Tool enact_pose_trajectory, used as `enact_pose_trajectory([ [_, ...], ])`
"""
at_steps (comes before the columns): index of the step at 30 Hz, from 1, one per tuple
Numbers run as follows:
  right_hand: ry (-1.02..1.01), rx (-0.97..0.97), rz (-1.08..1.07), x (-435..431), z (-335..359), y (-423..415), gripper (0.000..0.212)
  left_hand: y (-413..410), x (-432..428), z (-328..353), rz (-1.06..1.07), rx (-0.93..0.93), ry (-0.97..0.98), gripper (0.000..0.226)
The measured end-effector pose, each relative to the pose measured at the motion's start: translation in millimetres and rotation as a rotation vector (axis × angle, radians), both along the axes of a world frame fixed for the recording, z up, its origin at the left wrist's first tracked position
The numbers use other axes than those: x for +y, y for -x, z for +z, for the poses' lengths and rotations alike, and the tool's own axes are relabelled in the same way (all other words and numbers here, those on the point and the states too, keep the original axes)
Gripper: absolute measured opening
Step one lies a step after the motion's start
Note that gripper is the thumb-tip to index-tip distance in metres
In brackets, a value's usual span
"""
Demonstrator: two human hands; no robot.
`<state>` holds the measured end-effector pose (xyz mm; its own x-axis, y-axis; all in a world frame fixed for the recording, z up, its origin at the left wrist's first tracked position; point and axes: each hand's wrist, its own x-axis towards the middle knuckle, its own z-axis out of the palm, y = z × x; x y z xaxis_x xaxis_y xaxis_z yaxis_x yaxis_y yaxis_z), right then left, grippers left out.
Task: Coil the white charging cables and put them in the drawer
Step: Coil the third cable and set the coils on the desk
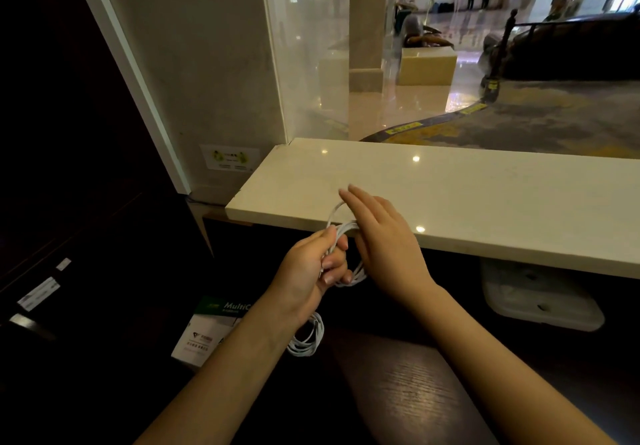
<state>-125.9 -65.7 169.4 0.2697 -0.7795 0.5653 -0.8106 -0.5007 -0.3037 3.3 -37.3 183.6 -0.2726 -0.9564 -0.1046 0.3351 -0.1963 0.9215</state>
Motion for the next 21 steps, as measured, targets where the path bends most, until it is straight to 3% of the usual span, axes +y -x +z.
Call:
enact_pose_trajectory([
  [7, -0.255, -0.409, 0.169, 6.0, 5.0, 0.8, 0.033, -3.0, -5.1, 12.1, -0.095, -0.078, 0.046, 0.04],
  [16, -0.447, -0.874, 0.174, 14.5, 13.3, -6.0, 0.029, 10.4, -14.0, 10.2, 0.292, -0.489, 0.349, 0.046],
  [19, -0.494, -0.984, 0.186, 16.0, 11.0, -8.1, 0.028, 12.4, -14.9, 5.7, 0.324, -0.467, 0.354, 0.044],
  [21, -0.488, -0.946, 0.19, 16.7, 10.3, -8.2, 0.026, 13.4, -13.5, 4.2, 0.314, -0.423, 0.334, 0.044],
])
